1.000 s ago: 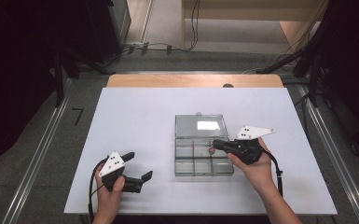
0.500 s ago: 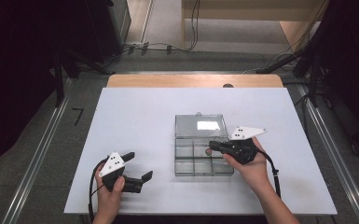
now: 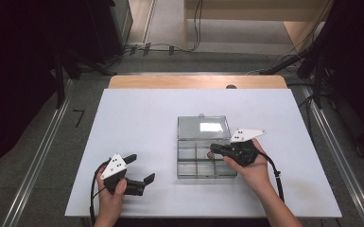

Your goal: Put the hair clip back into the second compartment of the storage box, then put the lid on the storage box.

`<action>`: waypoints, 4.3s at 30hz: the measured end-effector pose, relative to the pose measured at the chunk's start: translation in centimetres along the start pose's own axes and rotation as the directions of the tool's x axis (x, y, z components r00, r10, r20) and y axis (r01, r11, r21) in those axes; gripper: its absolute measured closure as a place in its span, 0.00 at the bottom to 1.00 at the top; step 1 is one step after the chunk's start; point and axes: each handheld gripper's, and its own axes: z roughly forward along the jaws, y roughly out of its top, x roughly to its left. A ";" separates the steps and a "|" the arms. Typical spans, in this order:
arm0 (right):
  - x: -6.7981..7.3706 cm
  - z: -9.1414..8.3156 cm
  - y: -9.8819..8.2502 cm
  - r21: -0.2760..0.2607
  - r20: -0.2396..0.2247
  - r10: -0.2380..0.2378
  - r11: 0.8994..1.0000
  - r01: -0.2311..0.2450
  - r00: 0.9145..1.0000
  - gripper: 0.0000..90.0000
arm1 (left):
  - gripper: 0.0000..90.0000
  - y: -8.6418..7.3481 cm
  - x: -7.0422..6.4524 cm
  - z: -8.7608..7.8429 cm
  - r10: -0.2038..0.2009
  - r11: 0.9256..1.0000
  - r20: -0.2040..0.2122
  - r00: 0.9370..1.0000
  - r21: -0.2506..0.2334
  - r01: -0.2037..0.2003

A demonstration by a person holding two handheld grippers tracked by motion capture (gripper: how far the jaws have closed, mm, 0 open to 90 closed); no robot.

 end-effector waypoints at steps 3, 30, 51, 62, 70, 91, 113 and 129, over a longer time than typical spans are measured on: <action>0.0 0.2 0.0 0.005 -0.001 0.000 1.000 0.000 1.000 0.95 | 0.00 0.0 0.0 0.0 0.001 1.000 0.001 1.000 0.000 -0.001; -0.5 1.7 -0.1 0.003 0.001 0.020 1.000 -0.020 1.000 0.83 | 0.00 0.0 0.0 0.1 0.000 1.000 0.001 1.000 0.001 0.000; -0.4 -0.1 0.0 -0.065 -0.030 0.028 0.997 -0.030 0.999 0.21 | 0.00 0.2 0.0 0.2 0.004 1.000 -0.005 1.000 -0.001 -0.004; -1.0 -1.7 -0.5 -0.076 -0.037 0.036 0.996 -0.039 0.999 0.10 | 0.00 0.5 0.0 0.3 0.012 1.000 -0.006 1.000 0.005 -0.012; -1.6 -3.2 -1.5 -0.099 -0.039 0.042 0.994 -0.046 0.998 0.07 | 0.00 1.3 -0.4 0.5 0.029 1.000 0.002 1.000 -0.004 -0.029; -2.8 -4.5 -2.8 -0.101 -0.018 0.091 0.991 -0.092 0.996 0.00 | 0.00 4.3 -1.1 1.9 0.065 0.998 0.008 0.998 -0.004 -0.065; -2.8 -4.6 -2.9 -0.113 -0.042 0.098 0.988 -0.102 0.994 0.00 | 0.00 6.7 -0.2 5.5 0.022 1.000 0.054 0.998 -0.004 -0.022; -2.9 -4.5 -2.9 -0.116 -0.037 0.103 0.988 -0.106 0.994 0.00 | 0.00 7.8 0.2 8.6 -0.008 1.000 0.072 0.997 0.003 0.008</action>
